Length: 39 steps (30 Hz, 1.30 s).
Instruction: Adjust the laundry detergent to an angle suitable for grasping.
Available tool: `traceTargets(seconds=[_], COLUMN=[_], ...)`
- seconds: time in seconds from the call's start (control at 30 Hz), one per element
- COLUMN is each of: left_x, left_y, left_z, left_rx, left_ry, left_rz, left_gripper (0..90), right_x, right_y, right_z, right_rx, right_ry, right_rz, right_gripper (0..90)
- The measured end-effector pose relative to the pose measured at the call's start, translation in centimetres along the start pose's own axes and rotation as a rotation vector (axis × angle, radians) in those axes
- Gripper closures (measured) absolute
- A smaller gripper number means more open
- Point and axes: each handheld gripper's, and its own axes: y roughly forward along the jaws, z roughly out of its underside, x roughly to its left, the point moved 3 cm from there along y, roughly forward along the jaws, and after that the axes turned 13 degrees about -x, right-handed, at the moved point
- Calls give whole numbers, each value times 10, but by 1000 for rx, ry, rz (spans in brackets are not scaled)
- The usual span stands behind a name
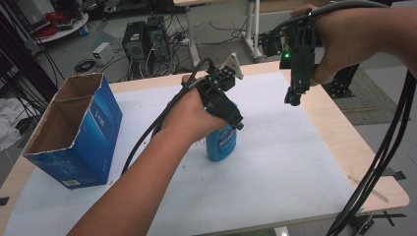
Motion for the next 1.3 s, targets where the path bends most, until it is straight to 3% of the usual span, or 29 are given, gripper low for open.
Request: traceTargets(seconds=[1.3], left_x=[0], left_y=[1], left_z=[-2], left_rx=[-1], left_ry=[-10], left_rz=[-6], left_gripper=[344], right_x=[-1], right_y=[3], right_z=[0], right_rx=[3], right_ry=[6], right_rz=[-2], right_gripper=[8])
